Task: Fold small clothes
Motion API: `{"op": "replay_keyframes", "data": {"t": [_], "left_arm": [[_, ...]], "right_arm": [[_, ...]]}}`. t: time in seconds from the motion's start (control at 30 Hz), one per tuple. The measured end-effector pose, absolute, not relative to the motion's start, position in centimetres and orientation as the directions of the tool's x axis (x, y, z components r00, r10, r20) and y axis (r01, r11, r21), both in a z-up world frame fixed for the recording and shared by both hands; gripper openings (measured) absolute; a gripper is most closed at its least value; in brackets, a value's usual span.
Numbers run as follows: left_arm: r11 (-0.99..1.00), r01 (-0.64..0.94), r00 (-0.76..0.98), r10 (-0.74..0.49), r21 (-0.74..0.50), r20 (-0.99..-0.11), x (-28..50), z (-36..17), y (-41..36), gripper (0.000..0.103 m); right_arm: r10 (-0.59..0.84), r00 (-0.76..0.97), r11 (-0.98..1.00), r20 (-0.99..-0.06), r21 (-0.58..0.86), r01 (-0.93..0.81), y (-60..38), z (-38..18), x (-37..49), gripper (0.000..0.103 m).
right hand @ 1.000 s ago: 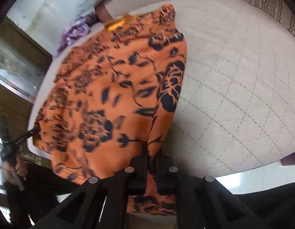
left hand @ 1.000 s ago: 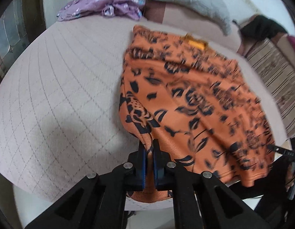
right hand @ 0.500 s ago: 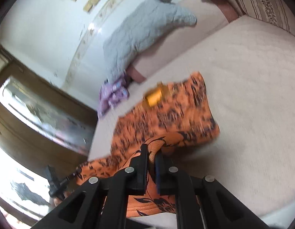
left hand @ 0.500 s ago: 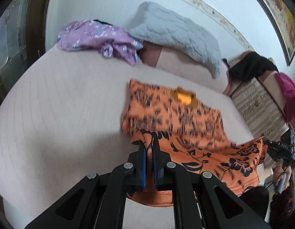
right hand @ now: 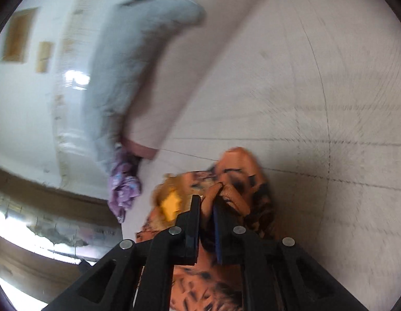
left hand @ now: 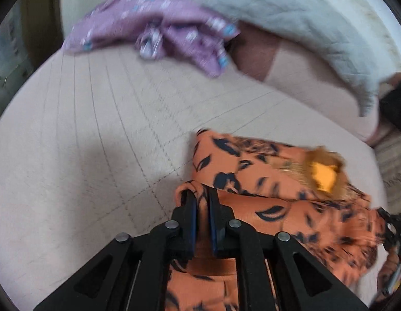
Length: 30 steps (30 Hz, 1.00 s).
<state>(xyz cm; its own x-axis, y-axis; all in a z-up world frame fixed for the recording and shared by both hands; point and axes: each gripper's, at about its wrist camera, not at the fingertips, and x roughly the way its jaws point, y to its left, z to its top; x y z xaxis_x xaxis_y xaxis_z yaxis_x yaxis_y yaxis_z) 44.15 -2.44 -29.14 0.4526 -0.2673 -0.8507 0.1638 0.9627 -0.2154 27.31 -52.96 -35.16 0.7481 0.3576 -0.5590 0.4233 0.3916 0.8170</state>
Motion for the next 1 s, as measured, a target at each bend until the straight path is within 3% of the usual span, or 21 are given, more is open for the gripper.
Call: {"op": "replay_keyframes", "data": {"t": [0.1, 0.13, 0.17, 0.2, 0.23, 0.27, 0.33, 0.4, 0.47, 0.53, 0.6, 0.67, 0.87, 1.0], "left_arm": [[0.954, 0.134, 0.498, -0.299, -0.268, -0.814, 43.7, -29.2, -1.8, 0.015], [0.943, 0.141, 0.527, -0.328, -0.3, -0.784, 43.1, -28.3, -1.2, 0.016], [0.938, 0.145, 0.544, -0.342, -0.315, -0.766, 42.7, -27.7, -1.0, 0.024], [0.931, 0.145, 0.574, -0.355, -0.336, -0.738, 42.1, -26.7, -0.4, 0.04], [0.932, 0.125, 0.617, -0.342, -0.341, -0.709, 41.3, -25.6, 0.2, 0.051], [0.939, 0.096, 0.655, -0.309, -0.33, -0.689, 40.5, -24.6, 0.7, 0.065], [0.95, 0.081, 0.699, -0.27, -0.303, -0.662, 38.7, -23.0, 1.0, 0.066], [0.966, 0.098, 0.681, -0.24, -0.238, -0.692, 37.3, -22.5, 0.0, 0.066], [0.99, 0.097, 0.645, -0.143, -0.105, -0.751, 35.9, -23.0, -1.3, 0.066], [0.989, 0.146, 0.616, -0.1, -0.012, -0.782, 34.3, -24.3, -2.6, 0.053], [0.981, 0.193, 0.565, -0.099, 0.015, -0.819, 33.6, -25.6, -3.3, 0.023], [0.972, 0.234, 0.516, -0.126, -0.002, -0.847, 33.7, -26.8, -3.9, 0.009], [0.949, 0.312, 0.485, -0.129, 0.034, -0.865, 36.2, -28.4, -6.8, 0.008], [0.949, 0.314, 0.497, -0.174, -0.011, -0.85, 38.7, -28.7, -7.5, 0.008]], "right_arm": [[0.358, 0.75, 0.346, -0.557, 0.825, 0.447, -53.6, -36.7, 28.0, 0.029], [0.348, 0.759, 0.355, -0.55, 0.827, 0.437, -53.6, -36.3, 28.0, 0.039], [0.334, 0.77, 0.373, -0.544, 0.827, 0.422, -53.6, -35.6, 27.8, 0.066], [0.309, 0.792, 0.398, -0.526, 0.828, 0.395, -53.6, -34.3, 27.4, 0.079], [0.282, 0.814, 0.412, -0.508, 0.83, 0.375, -53.6, -33.4, 26.9, 0.087], [0.248, 0.837, 0.426, -0.488, 0.831, 0.358, -53.5, -32.7, 26.3, 0.087], [0.25, 0.852, 0.455, -0.46, 0.832, 0.316, -53.1, -31.4, 25.6, 0.087], [0.277, 0.841, 0.48, -0.465, 0.825, 0.298, -52.2, -30.6, 25.1, 0.081], [0.298, 0.808, 0.551, -0.509, 0.783, 0.29, -50.3, -29.8, 24.7, 0.055], [0.346, 0.751, 0.619, -0.562, 0.738, 0.268, -47.9, -29.5, 24.8, 0.031], [0.389, 0.685, 0.672, -0.615, 0.699, 0.246, -45.3, -29.7, 25.4, 0.031], [0.432, 0.619, 0.702, -0.656, 0.675, 0.226, -43.1, -30.5, 26.1, 0.029], [0.483, 0.461, 0.765, -0.745, 0.615, 0.193, -37.8, -34.2, 28.9, 0.029], [0.415, 0.449, 0.814, -0.791, 0.543, 0.205, -37.0, -35.4, 32.7, 0.03]]}}
